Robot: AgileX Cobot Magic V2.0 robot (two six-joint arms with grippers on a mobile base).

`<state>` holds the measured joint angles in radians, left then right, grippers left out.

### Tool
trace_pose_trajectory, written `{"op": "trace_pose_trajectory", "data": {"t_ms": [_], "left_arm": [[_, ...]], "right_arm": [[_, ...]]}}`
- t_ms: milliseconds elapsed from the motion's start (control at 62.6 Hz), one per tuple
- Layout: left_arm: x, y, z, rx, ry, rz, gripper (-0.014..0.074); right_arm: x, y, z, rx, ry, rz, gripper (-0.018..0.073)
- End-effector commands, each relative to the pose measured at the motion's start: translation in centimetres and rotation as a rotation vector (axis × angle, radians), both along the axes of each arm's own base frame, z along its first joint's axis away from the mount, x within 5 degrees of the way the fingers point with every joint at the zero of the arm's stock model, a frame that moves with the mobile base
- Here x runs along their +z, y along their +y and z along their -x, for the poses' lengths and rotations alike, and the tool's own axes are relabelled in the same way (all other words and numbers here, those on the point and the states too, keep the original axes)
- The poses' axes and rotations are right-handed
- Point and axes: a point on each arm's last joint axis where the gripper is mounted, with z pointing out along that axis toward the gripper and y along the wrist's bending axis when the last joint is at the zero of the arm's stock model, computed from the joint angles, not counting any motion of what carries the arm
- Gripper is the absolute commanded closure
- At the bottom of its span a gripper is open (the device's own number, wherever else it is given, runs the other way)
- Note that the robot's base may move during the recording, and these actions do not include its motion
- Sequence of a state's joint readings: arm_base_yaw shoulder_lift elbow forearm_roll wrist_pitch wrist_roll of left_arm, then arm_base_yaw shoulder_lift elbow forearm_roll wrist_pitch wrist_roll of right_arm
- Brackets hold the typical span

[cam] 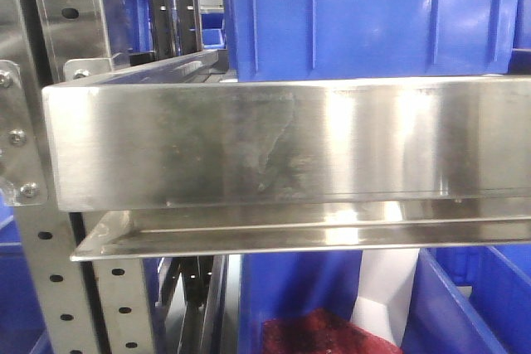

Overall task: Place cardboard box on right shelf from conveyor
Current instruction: 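Hold the box while driving to the steel shelf with blue bins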

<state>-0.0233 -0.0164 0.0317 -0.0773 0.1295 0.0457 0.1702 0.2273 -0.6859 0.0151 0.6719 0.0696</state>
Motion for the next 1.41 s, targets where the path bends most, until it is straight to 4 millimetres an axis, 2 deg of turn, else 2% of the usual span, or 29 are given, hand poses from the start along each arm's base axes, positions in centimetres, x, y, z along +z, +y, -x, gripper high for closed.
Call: {"op": "trace_pose_trajectory", "data": {"t_ms": [0, 1231, 1391], "left_arm": [[0.7, 0.1, 0.0, 0.006, -0.098, 0.009, 0.0713], [0.7, 0.1, 0.0, 0.006, -0.098, 0.009, 0.0713], [0.7, 0.1, 0.0, 0.006, -0.098, 0.009, 0.0713]], "right_arm": [[1.6, 0.0, 0.0, -0.003, -0.112, -0.013, 0.0533], [1.5, 0.0, 0.0, 0.002, -0.093, -0.018, 0.0533], [2.7, 0.1, -0.7, 0.0, -0.133, -0.015, 0.0533]]}}
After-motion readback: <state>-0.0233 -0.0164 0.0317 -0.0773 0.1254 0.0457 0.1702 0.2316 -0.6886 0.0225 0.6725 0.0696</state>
